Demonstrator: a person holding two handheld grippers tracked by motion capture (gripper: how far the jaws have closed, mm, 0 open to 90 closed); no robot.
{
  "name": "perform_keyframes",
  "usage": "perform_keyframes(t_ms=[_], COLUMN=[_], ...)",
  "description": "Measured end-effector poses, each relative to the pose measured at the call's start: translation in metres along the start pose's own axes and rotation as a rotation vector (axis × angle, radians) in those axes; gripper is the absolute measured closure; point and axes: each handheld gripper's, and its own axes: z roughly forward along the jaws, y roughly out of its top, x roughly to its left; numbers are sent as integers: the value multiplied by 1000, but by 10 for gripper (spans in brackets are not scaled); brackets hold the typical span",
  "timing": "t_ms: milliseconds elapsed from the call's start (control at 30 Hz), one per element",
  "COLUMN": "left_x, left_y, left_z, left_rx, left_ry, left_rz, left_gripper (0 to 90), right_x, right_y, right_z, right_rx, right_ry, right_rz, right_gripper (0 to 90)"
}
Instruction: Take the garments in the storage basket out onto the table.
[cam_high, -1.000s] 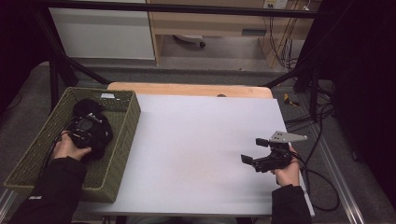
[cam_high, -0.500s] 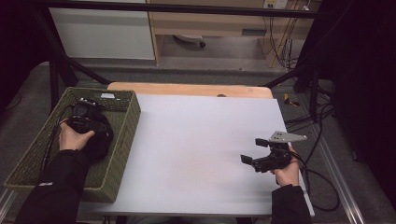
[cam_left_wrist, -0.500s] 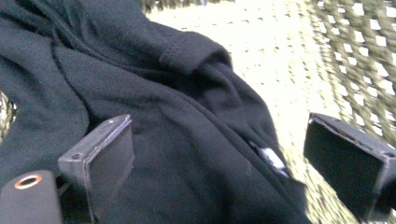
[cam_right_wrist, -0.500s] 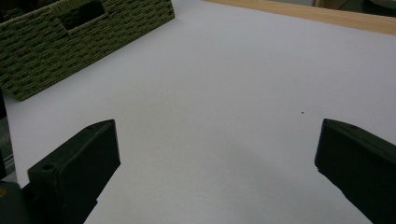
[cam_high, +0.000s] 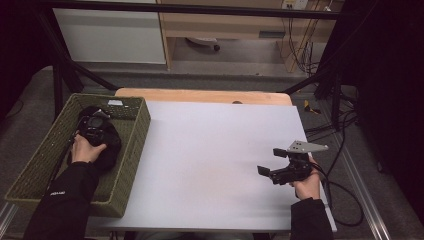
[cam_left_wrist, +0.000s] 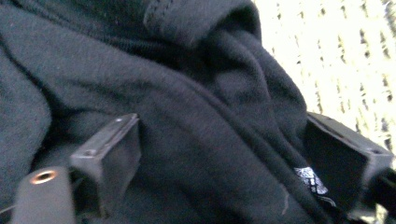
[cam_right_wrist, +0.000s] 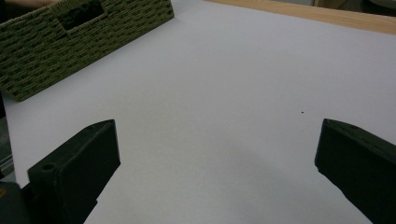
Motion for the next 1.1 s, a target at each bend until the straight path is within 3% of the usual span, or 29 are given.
perform_keyframes(t_ms=[167, 267, 400, 533, 700, 1100], left_x=[4, 9, 14, 16, 14, 17], left_y=[0, -1, -2, -3, -4, -11], left_z=[0, -4, -8, -12, -18, -40], left_rx=[11, 17, 22, 21, 8, -73], left_ry=[-21, -50, -52, -56, -28, -28], left_rz=[-9, -31, -38, -42, -3, 12], left_gripper=[341, 486, 687, 776, 809, 819], right_x=[0, 0, 0, 0, 0, 0], right_y=[0, 0, 0, 0, 0, 0], right_z=[0, -1, -2, -2, -3, -3], right_rx=[-1, -4, -7, -9, -10, -11], right_ry=[3, -1, -1, -2, -2, -1], right_rz=[0, 1, 2, 1, 2, 2], right_gripper=[5, 6, 6, 6, 6, 6])
